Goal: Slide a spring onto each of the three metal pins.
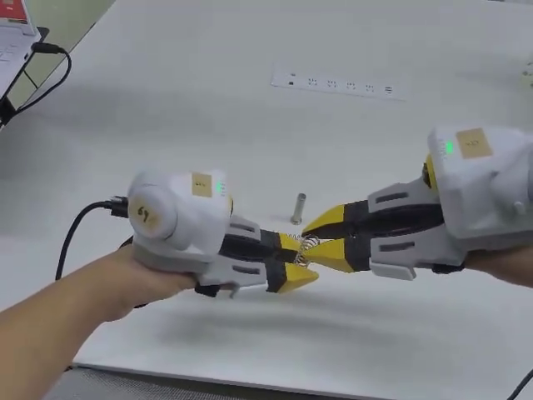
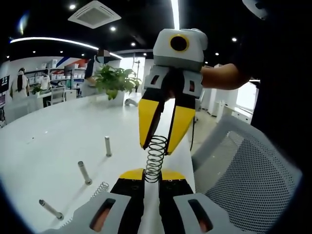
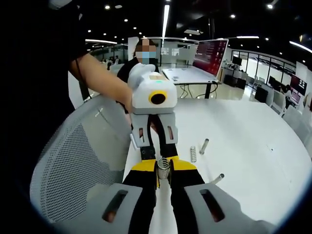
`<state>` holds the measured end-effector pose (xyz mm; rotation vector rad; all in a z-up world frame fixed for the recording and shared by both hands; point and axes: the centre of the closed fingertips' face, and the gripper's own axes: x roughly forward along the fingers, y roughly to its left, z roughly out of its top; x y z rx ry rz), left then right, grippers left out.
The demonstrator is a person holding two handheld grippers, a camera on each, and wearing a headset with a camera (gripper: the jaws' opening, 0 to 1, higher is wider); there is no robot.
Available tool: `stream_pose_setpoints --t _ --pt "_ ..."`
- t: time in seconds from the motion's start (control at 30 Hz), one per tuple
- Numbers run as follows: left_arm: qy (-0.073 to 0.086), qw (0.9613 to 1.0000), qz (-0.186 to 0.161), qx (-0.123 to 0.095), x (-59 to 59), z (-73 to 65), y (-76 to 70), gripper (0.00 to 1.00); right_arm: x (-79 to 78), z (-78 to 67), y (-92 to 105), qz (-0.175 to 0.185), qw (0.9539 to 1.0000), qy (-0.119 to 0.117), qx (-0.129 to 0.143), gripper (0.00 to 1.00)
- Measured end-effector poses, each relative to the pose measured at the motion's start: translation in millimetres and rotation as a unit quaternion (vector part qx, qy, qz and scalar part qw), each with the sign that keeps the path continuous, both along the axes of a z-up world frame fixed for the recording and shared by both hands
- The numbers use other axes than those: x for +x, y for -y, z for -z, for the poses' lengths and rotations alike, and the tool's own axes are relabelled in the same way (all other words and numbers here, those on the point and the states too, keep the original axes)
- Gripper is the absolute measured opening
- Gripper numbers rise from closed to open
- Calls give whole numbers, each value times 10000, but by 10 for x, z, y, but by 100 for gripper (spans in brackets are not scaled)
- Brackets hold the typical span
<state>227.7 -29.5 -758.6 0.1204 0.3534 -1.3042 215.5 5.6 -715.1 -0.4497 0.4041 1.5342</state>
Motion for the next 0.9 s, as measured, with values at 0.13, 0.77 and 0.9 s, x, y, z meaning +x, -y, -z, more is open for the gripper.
stream_pose_setpoints --t 0.13,0.77,0.9 --pt "11 10000 -20 -35 -6 -25 -4 2 3 -22 -18 71 9998 -38 207 7" --pt "-86 10000 -16 -43 -65 -9 -6 3 -66 -35 -54 297 9949 104 954 7" --pt "-134 9999 -56 -67 -61 -8 3 3 -45 -44 -41 335 9950 125 933 7"
